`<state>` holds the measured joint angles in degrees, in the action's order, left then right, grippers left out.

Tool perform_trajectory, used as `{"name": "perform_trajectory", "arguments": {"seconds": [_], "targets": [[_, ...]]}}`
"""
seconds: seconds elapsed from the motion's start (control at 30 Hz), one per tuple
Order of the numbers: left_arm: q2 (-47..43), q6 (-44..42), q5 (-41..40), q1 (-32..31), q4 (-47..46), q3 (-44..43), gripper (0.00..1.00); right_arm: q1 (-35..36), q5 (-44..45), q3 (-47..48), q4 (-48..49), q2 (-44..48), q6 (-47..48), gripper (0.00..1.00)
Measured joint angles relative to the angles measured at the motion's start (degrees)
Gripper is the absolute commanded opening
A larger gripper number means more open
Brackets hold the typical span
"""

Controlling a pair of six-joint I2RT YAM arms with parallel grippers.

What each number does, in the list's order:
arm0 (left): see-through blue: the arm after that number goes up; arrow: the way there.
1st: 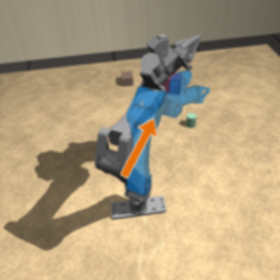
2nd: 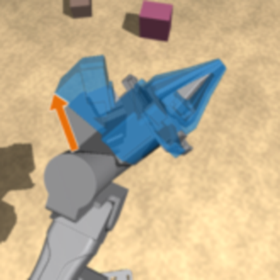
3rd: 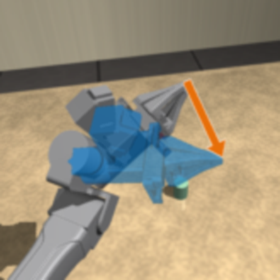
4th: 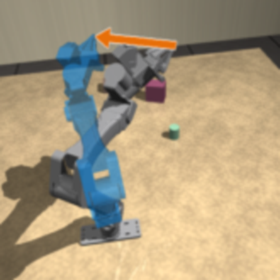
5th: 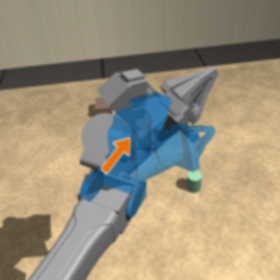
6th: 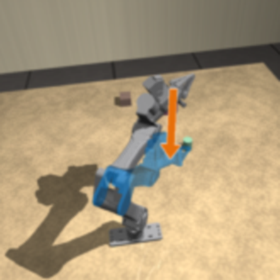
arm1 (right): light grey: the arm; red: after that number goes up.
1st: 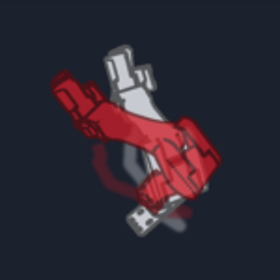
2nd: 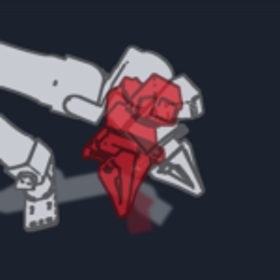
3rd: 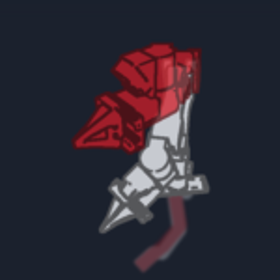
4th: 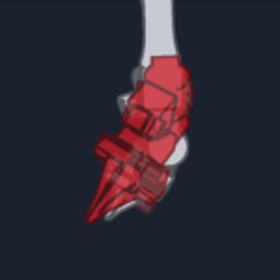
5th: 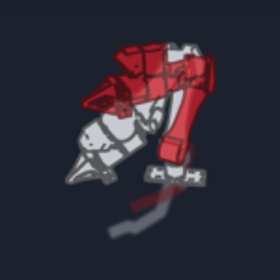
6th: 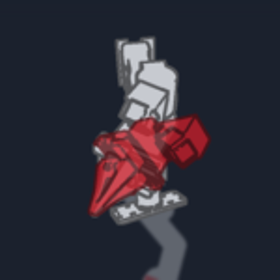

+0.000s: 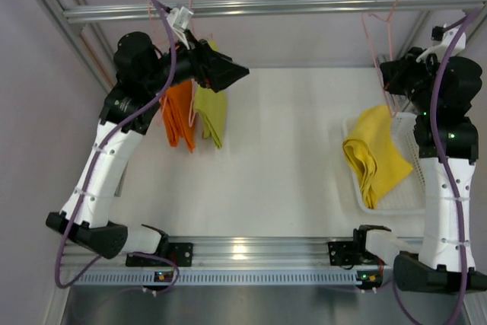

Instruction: Remove the trousers from the hanger

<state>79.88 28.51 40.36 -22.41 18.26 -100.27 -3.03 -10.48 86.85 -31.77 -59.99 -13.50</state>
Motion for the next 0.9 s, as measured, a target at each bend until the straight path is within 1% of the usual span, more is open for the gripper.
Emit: {"name": "perform_trajectory", "arguments": {"seconds": [0.2,0.3,0.4,0.6,0.77,0.9], "targets": [[-6.5,-4.7,-3.7,0.0,0.6,-0.2,0.99,-5.7,-5.4,2.8,0.2,-4.7,0.1,0.00],[-7.8,-5.8,-5.0,0.3,2.0,-0.5,0.99,-7.5,-7.6,3.0,0.4,-6.3,0.5,0.00],[-7.7,-5.6,-5.9,1.4,3.7,-0.8,0.99,-9.9,-9.7,2.1,0.6,-7.6,1.1,0.00],[-7.4,-3.5,-7.1,3.5,5.4,-0.1,0.99,-17.0,-14.4,-3.7,1.9,-7.7,2.0,0.00],[-7.5,-2.1,-7.2,4.8,5.4,1.2,0.99,-23.8,-19.4,-3.9,3.8,-8.7,2.5,0.00],[-7.5,-1.1,-7.4,6.2,5.4,1.4,0.99,-27.6,-23.4,-3.1,4.6,-11.1,4.0,0.00]]}}
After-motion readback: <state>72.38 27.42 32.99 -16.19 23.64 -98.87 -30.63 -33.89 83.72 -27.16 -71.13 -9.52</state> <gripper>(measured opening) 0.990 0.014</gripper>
